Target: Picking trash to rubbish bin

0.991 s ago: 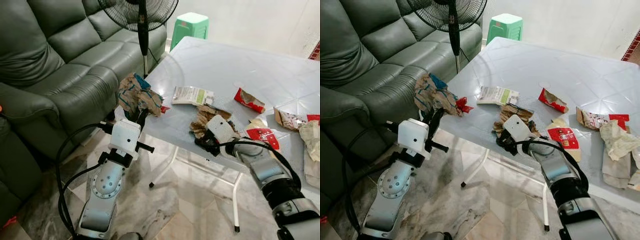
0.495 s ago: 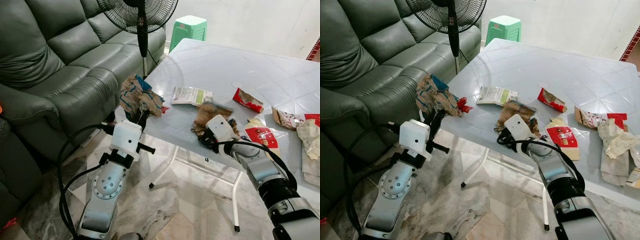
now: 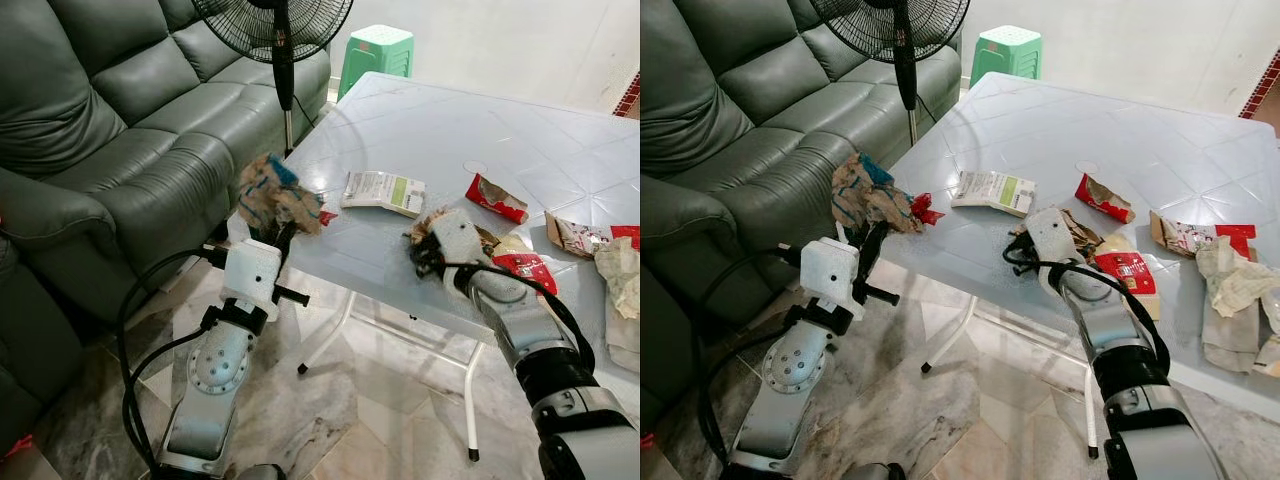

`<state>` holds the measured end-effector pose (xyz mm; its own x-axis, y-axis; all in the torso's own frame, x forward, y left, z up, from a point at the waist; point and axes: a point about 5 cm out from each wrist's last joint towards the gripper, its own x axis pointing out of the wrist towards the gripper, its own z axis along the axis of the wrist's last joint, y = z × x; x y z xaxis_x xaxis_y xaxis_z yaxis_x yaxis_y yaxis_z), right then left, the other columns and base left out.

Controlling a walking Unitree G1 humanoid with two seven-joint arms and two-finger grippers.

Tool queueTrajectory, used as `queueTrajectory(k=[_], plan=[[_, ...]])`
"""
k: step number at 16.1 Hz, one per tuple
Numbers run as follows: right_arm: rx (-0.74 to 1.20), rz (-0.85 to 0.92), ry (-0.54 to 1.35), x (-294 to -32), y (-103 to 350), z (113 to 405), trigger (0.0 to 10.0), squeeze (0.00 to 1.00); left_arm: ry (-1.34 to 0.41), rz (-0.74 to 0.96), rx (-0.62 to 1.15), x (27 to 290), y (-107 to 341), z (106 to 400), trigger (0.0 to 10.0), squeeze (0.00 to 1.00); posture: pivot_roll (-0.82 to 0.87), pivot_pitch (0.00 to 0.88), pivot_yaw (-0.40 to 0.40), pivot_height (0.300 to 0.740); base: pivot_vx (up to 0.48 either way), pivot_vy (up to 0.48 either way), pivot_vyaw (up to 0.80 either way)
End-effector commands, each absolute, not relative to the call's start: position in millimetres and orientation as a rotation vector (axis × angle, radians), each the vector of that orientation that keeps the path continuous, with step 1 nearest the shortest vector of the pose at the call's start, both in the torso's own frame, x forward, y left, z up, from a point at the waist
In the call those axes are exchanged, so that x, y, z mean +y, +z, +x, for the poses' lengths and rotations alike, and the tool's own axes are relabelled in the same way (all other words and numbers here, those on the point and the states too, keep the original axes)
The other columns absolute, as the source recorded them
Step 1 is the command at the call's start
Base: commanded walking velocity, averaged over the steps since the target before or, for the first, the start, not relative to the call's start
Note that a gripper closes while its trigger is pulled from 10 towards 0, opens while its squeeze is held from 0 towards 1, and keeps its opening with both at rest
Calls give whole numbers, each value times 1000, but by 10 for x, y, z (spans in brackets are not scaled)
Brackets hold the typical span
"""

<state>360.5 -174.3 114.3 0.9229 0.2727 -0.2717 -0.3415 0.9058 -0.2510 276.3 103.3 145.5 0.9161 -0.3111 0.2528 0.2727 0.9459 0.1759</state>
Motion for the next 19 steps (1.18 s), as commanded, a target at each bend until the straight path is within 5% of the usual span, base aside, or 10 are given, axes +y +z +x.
queueTrajectory(k=[1,12,19], plan=[[172,-268,290,-1719,1267,3655,0,0,-313,123,-269,1024,1479,2853,0,0,67,17,-4,740,0,0,0],[35,-184,169,-1720,1447,3664,0,0,-354,75,-258,824,1569,3120,0,0,48,32,25,740,0,0,0],[-239,-18,-22,-1827,2027,3628,0,0,-278,-26,-193,954,1577,3128,353,0,46,33,17,740,0,0,0]])
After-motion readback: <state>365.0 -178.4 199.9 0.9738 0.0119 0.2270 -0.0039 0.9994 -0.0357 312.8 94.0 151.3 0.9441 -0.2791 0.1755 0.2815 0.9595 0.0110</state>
